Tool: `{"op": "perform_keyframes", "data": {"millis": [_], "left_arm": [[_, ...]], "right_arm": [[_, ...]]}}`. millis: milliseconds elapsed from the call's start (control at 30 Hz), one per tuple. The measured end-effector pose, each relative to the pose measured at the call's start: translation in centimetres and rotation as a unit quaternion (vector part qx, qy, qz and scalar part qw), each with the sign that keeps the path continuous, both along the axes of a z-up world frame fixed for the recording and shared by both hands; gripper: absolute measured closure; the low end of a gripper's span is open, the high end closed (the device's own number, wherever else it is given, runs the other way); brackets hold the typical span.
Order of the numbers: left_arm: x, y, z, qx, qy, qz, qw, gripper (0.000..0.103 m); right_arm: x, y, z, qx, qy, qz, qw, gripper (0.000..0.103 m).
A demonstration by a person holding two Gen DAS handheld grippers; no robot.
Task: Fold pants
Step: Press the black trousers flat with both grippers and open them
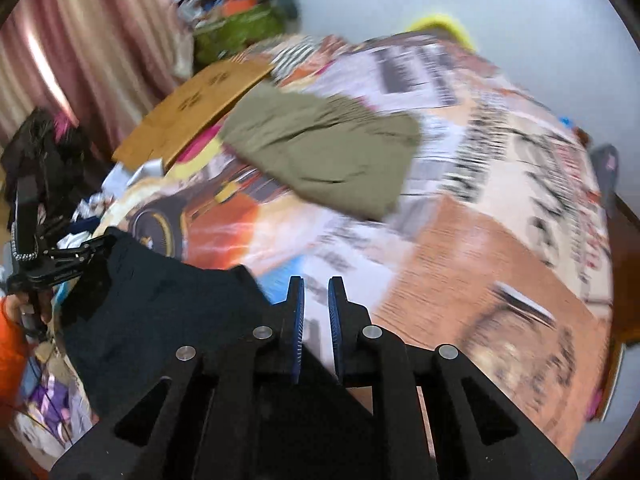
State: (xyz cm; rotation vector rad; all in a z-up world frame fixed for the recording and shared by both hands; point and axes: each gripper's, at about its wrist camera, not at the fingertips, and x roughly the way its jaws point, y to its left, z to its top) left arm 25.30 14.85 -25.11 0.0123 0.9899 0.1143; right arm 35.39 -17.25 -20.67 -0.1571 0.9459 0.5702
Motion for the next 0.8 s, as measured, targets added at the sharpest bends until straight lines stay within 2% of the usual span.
{"op": "perform_keyframes", "data": {"millis": [167, 300, 400, 600, 800], "left_arm": [[0.1, -4.3, 3.1, -0.016, -0.024, -0.04, 0.9988, 0.048], [0.7, -9.1, 4.9, -0.04, -0.032, -0.086, 0.995, 0.047], [1.2, -12.8, 5.2, -0.053, -0.028, -0.118, 0.9912, 0.046], [1.5, -20.0, 2.9, -0.045, 0.01, -0.176, 0.9834, 0.045], [1.4, -23.7, -1.0, -0.034, 0.062, -0.194, 0.9785, 0.045]], "right_arm": [[-3.2, -8.1, 1.1, -0.006, -0.033, -0.075, 0.997, 0.076], [-5.9, -14.5, 0.9, -0.009, -0.046, -0.135, 0.99, 0.074], [-8.0, -19.0, 0.1, -0.01, -0.047, -0.18, 0.982, 0.067], [-11.2, -26.6, -3.5, -0.028, -0.024, -0.26, 0.965, 0.066], [-12.4, -29.5, -8.1, -0.011, 0.023, -0.298, 0.954, 0.065]]}}
